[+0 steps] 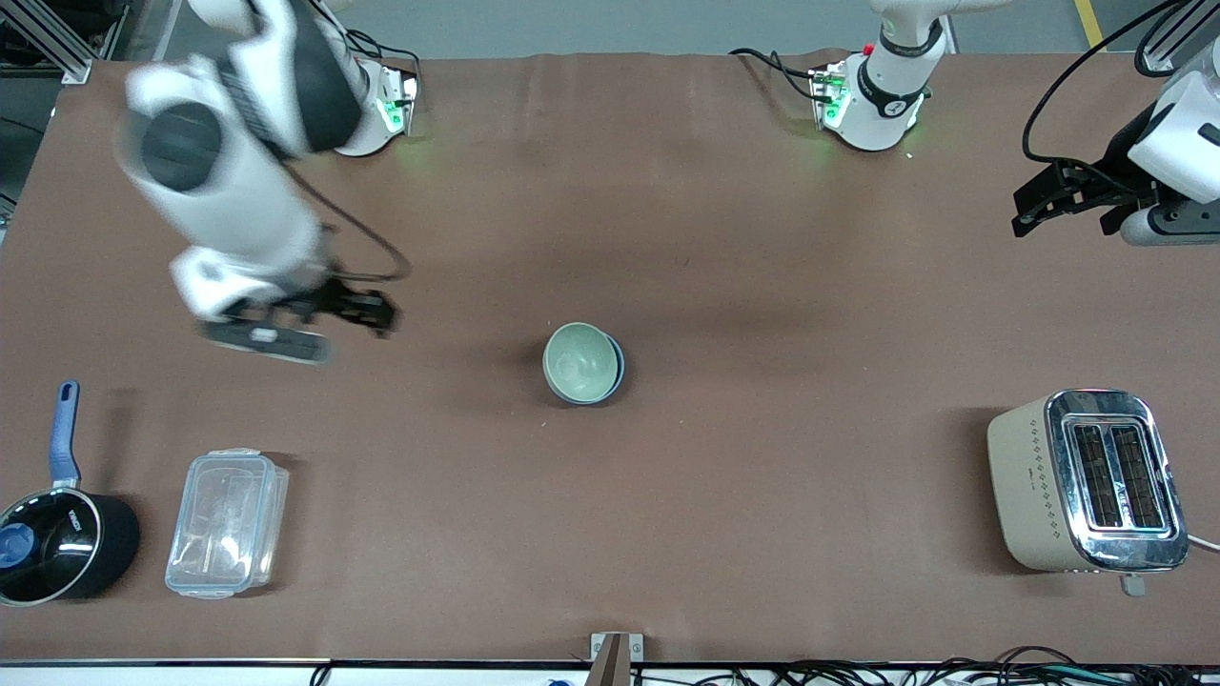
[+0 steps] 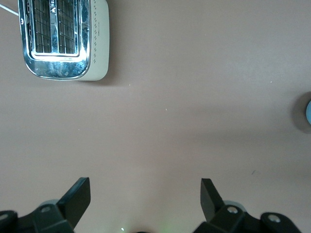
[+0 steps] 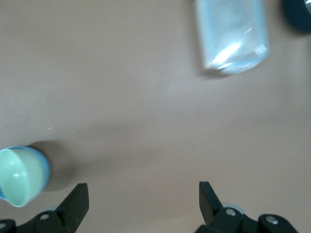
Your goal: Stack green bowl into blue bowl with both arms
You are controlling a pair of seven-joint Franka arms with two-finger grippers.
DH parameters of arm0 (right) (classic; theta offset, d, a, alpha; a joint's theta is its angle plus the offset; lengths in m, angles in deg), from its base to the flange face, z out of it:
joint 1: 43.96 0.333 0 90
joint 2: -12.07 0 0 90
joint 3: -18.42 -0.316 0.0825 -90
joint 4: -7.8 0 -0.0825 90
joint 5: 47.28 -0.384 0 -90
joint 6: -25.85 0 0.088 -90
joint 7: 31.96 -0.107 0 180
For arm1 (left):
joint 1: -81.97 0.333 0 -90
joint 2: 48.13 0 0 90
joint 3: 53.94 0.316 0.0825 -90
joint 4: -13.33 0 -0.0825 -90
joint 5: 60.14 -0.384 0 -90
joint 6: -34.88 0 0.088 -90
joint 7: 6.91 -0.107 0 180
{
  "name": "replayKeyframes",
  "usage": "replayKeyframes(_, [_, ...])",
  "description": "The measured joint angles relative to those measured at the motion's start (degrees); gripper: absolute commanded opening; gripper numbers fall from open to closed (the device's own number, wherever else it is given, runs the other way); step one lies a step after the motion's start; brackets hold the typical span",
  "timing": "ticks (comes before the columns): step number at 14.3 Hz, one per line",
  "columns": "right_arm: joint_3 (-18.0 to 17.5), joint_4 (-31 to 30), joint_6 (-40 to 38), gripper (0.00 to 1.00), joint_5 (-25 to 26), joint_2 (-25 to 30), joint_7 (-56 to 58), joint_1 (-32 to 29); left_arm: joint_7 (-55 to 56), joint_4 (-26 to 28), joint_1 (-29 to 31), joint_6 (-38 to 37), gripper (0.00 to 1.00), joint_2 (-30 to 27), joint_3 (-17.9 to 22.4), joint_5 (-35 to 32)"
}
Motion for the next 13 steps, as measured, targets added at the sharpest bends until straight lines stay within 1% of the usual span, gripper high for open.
replayKeyframes(1, [2.1,0.7,-1.4,1.00,0.0,2.0,5.8,-2.4,0.0,0.0,-0.1,0.1,1.00,0.0,-0.1,0.0])
replayKeyframes(2, [4.7,2.2,-3.5,1.00,-0.1,3.0,10.1,-3.4,0.0,0.0,-0.2,0.3,1.00,0.0,-0.3,0.0])
replayKeyframes(3, [7.0,4.4,-6.8,1.00,-0.4,3.4,13.0,-3.7,0.0,0.0,-0.3,0.5,1.00,0.1,-0.5,0.0])
replayKeyframes(4, [8.5,6.6,-10.2,1.00,-1.0,3.5,14.8,-3.8,0.0,0.0,-0.3,0.6,1.00,0.1,-0.6,0.0])
replayKeyframes(6, [9.6,10.0,-15.9,1.00,-2.0,3.6,16.4,-3.7,0.0,0.1,-0.2,0.6,1.00,0.3,-0.6,0.0])
replayKeyframes(7, [9.7,10.4,-17.1,1.00,-2.6,3.7,16.5,-3.7,0.0,0.1,-0.2,0.6,1.00,0.3,-0.6,0.0])
replayKeyframes(10, [10.4,10.0,-16.8,1.00,-5.1,3.7,16.8,-3.6,0.0,0.1,-0.1,0.6,1.00,0.5,-0.5,0.0])
replayKeyframes(13, [12.0,9.8,-16.4,1.00,-5.4,3.7,19.4,-3.6,0.0,0.1,0.0,0.7,1.00,0.6,-0.4,0.0])
